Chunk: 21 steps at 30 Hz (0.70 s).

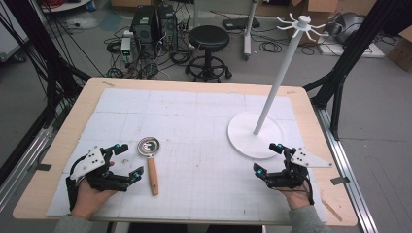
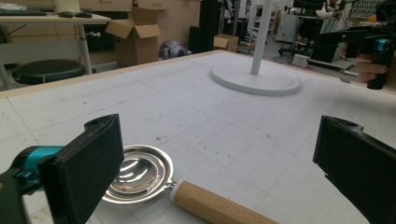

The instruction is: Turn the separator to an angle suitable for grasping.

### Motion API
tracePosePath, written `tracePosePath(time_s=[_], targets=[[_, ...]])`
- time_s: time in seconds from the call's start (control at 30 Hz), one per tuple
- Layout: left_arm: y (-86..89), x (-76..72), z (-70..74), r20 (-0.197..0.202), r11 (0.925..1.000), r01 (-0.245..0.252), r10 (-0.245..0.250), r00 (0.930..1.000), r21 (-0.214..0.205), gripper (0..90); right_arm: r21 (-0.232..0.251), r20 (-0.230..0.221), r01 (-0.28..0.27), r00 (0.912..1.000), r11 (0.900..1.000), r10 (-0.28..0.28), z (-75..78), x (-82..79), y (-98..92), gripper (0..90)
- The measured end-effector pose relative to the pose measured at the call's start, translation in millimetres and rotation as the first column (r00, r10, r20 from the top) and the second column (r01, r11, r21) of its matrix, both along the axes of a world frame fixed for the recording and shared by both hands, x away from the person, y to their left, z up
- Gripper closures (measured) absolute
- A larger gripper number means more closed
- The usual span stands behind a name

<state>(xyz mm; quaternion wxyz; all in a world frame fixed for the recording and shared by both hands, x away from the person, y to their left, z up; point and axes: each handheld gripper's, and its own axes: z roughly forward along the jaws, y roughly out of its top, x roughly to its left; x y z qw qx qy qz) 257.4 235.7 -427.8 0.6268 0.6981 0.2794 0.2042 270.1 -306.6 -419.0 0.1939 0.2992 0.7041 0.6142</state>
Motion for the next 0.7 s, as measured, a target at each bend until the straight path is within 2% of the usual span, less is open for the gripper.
tracePosePath(time_s=[0.3,0.37,0.43,0.57,0.6,0.7], targets=[[-0.1,0.4,-0.5,-0.004,0.9999,-0.009,0.009,1.0,0.01,2.3,0.0,-0.014,-0.001,0.9999,1.0,0.001,-2.6,5.4,0.0,1.0],[0.2,-0.1,0.0,0.004,0.9997,-0.016,0.016,0.9999,0.016,8.0,-0.004,-0.011,0.0,0.9999,1.0,0.0,-2.3,4.4,0.5,0.9],[0.5,-0.2,0.3,0.003,0.9997,-0.017,0.017,0.9999,0.018,9.2,-0.003,-0.015,-0.001,0.9999,1.0,0.001,-2.1,3.4,0.7,0.9],[2.3,-1.0,1.9,0.021,0.9997,-0.022,0.022,0.9995,0.004,21.1,-0.005,-0.011,0.001,0.9999,1.0,-0.001,-2.0,2.5,0.9,1.0],[3.0,-1.1,2.2,0.027,0.9997,-0.025,0.024,0.9993,0.005,21.1,-0.005,-0.011,0.001,0.9999,1.0,-0.001,-2.0,2.5,0.9,1.0],[4.8,-0.9,2.3,0.026,0.9996,-0.026,0.026,0.9993,0.012,27.8,-0.006,-0.018,0.0,0.9998,1.0,0.0,-2.8,3.5,0.8,1.0]])
